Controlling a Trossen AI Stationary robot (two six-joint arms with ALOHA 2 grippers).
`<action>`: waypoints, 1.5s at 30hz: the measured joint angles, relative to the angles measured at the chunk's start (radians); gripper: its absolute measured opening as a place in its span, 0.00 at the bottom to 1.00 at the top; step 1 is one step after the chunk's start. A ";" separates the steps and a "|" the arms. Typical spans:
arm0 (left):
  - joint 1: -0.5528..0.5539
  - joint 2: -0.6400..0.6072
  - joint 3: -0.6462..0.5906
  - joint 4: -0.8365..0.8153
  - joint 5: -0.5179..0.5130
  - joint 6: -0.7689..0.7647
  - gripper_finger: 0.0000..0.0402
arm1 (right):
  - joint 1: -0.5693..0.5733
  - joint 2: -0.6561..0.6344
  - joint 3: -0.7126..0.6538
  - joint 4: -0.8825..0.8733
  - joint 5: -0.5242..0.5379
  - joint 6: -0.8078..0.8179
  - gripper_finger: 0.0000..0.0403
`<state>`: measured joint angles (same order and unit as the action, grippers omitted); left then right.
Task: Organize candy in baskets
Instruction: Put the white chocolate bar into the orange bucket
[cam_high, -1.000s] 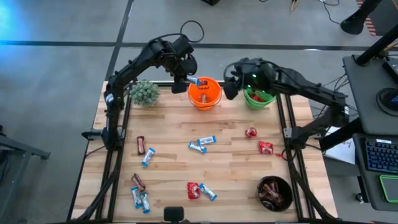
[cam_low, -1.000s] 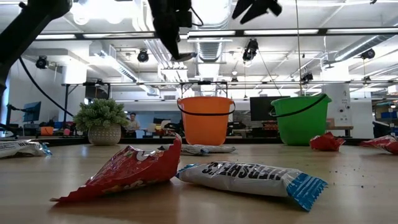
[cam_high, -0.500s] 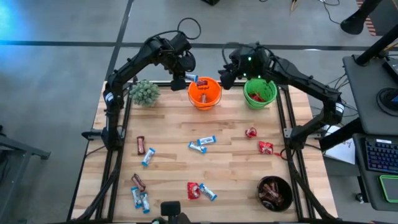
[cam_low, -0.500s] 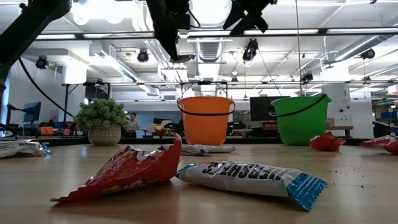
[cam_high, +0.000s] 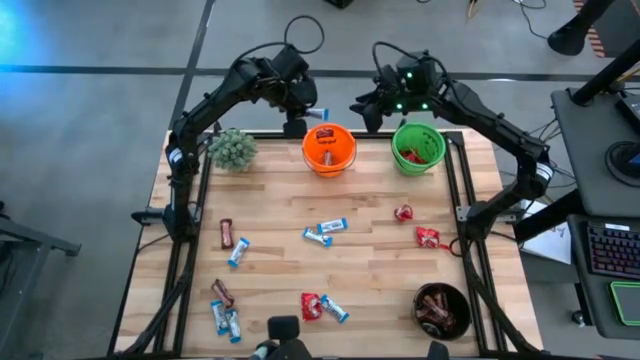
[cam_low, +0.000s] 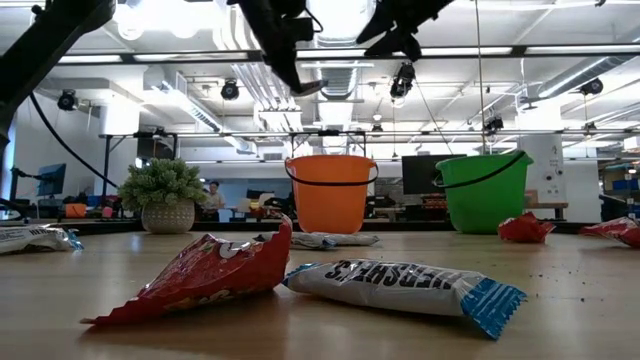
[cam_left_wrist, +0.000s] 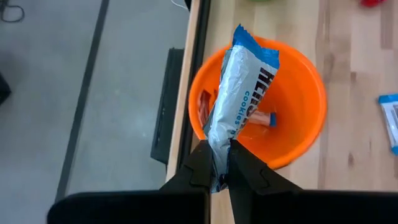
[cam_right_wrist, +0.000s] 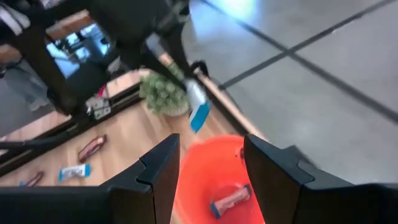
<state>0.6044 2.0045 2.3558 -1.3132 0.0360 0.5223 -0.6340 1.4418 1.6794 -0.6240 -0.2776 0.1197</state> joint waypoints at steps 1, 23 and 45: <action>0.000 0.000 0.000 0.007 0.000 0.001 0.00 | -0.002 0.000 0.000 -0.014 -0.010 0.001 0.42; 0.024 0.005 -0.084 0.041 0.160 0.018 0.02 | -0.037 -0.100 0.073 -0.259 0.069 -0.060 0.42; 0.024 0.005 -0.192 0.175 0.271 -0.072 0.05 | -0.041 -0.101 0.073 -0.386 0.327 -0.074 0.42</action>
<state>0.6285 2.0098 2.1635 -1.1385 0.3073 0.4505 -0.6751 1.3411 1.7527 -1.0102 0.0489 0.0461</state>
